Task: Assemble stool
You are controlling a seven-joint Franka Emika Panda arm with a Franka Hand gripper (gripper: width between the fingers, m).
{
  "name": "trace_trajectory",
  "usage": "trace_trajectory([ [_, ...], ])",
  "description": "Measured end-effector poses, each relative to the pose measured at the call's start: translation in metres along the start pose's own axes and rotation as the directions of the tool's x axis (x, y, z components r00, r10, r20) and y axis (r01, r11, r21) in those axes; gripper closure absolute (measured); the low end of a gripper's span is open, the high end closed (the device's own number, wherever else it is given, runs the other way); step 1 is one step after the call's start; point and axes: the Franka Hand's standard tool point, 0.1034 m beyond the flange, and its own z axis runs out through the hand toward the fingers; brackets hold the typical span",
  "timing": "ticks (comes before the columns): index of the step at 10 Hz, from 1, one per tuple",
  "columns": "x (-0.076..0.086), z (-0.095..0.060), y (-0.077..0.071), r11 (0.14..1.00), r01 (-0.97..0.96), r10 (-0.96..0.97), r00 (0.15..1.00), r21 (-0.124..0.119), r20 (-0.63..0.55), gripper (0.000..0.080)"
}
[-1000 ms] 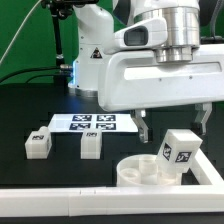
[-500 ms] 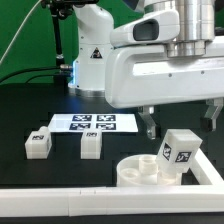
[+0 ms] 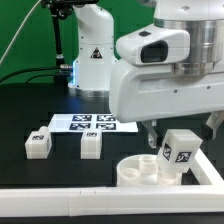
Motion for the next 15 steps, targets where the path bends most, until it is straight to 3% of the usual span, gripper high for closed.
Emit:
trace_trajectory([
  [2, 0.0, 0.0, 0.0, 1.0, 0.001, -0.001, 1.0, 0.0, 0.0, 0.0159],
  [4, 0.0, 0.0, 0.0, 1.0, 0.001, -0.001, 1.0, 0.0, -0.001, 0.0455],
  [9, 0.0, 0.0, 0.0, 1.0, -0.023, 0.023, 1.0, 0.0, -0.003, 0.046],
  [10, 0.004, 0.001, -0.001, 0.994, -0.112, 0.112, 0.993, 0.005, -0.033, 0.046],
  [12, 0.009, 0.001, -0.012, 0.936, -0.352, 0.353, 0.934, 0.025, -0.051, 0.0459],
  [13, 0.01, 0.001, -0.011, 0.908, -0.418, 0.419, 0.906, 0.039, -0.05, 0.0459],
  [15, 0.01, 0.001, -0.009, 0.77, -0.635, 0.637, 0.77, 0.058, -0.037, 0.0459],
])
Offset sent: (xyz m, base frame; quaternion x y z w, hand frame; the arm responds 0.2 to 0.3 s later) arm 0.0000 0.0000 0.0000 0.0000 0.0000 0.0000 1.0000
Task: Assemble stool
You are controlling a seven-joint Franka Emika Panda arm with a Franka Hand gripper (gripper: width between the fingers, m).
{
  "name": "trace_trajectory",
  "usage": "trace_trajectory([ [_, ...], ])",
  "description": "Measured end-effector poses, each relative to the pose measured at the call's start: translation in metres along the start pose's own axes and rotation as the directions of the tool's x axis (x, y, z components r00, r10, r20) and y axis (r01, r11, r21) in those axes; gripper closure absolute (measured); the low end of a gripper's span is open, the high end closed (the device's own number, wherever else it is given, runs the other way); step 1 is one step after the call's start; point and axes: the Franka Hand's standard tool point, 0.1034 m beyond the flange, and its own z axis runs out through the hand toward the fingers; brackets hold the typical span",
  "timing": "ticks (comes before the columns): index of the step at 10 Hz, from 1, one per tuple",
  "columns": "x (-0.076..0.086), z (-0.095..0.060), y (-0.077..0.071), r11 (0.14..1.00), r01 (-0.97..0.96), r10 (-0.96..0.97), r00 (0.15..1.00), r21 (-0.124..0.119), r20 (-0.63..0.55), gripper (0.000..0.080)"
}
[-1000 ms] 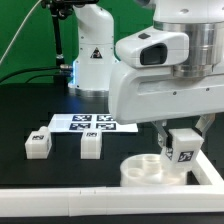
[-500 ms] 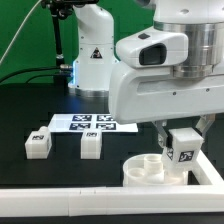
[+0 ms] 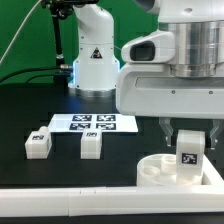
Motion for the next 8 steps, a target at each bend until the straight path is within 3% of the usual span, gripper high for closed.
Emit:
trace_trajectory([
  [3, 0.0002, -0.0001, 0.0036, 0.961, -0.275, 0.275, 0.961, 0.018, -0.007, 0.0459],
  [6, -0.0006, 0.0, 0.0043, 0.918, -0.397, 0.397, 0.918, 0.016, 0.001, 0.0459],
  [7, -0.0012, 0.0002, 0.0047, 0.881, -0.473, 0.473, 0.881, 0.016, 0.007, 0.0459],
  [8, -0.0035, 0.0009, 0.0049, 0.789, -0.614, 0.614, 0.79, 0.021, 0.007, 0.0459],
])
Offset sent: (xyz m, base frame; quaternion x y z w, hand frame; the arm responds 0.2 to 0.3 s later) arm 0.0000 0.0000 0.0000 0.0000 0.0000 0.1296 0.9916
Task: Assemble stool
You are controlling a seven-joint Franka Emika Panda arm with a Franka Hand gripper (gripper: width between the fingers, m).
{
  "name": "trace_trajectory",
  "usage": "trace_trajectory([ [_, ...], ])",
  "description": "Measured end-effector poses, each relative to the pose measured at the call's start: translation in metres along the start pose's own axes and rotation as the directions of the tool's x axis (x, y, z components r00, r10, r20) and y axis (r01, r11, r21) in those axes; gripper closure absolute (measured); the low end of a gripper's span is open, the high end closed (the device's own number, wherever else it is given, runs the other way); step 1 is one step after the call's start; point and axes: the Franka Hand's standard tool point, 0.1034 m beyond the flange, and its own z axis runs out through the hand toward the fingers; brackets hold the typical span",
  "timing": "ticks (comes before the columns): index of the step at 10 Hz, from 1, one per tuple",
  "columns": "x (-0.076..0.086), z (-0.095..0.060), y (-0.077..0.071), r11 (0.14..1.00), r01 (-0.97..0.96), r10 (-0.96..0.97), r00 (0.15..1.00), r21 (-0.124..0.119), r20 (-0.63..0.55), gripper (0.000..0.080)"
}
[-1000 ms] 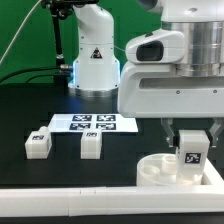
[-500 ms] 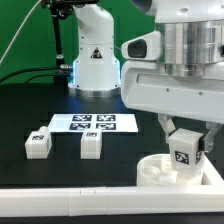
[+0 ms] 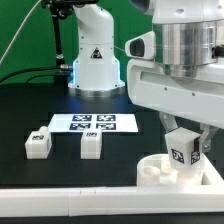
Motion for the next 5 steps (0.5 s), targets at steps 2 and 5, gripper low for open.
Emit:
trace_trajectory([
  [2, -0.009, 0.002, 0.001, 0.951, -0.31, 0.31, 0.951, 0.019, 0.016, 0.0459],
  [5, -0.015, 0.002, -0.004, 0.768, -0.636, 0.632, 0.772, 0.075, 0.072, 0.0459],
])
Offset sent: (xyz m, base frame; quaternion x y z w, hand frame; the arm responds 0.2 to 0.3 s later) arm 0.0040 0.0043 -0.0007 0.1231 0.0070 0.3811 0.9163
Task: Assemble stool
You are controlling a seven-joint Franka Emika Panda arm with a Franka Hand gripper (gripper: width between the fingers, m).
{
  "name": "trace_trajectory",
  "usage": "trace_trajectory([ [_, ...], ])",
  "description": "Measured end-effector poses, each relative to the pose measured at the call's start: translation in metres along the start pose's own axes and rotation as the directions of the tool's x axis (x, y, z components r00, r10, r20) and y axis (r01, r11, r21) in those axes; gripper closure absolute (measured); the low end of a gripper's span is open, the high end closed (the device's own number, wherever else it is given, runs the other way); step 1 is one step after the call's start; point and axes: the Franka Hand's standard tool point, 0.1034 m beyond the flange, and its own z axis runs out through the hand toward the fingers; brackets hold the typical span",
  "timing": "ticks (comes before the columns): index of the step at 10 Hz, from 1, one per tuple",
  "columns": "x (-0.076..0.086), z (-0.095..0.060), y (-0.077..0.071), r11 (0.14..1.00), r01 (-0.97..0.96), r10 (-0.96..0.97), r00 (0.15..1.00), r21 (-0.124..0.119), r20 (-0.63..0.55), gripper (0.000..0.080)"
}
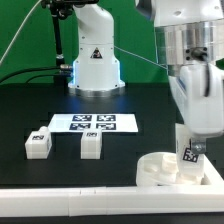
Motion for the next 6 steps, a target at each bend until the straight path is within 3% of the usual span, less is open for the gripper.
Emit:
trace_trajectory([
  [1, 0.0, 0.0, 0.0, 1.0, -0.027, 0.027, 1.0, 0.0, 0.005, 0.0459],
  [2, -0.003, 0.001, 0.001, 0.999, -0.049, 0.049, 0.999, -0.005, 0.016, 0.0381],
  [3, -0.004, 0.001, 0.002, 1.0, -0.014, 0.014, 1.0, -0.006, 0.019, 0.0245],
  [4, -0.004, 0.001, 0.004, 0.998, 0.056, -0.055, 0.998, -0.017, 0.018, 0.0245],
  [5, -0.003, -0.004, 0.006, 0.98, 0.186, -0.184, 0.982, -0.071, 0.032, 0.0179],
  [6, -0.003, -0.015, -0.002, 0.956, 0.288, -0.285, 0.957, -0.049, 0.055, 0.0156],
])
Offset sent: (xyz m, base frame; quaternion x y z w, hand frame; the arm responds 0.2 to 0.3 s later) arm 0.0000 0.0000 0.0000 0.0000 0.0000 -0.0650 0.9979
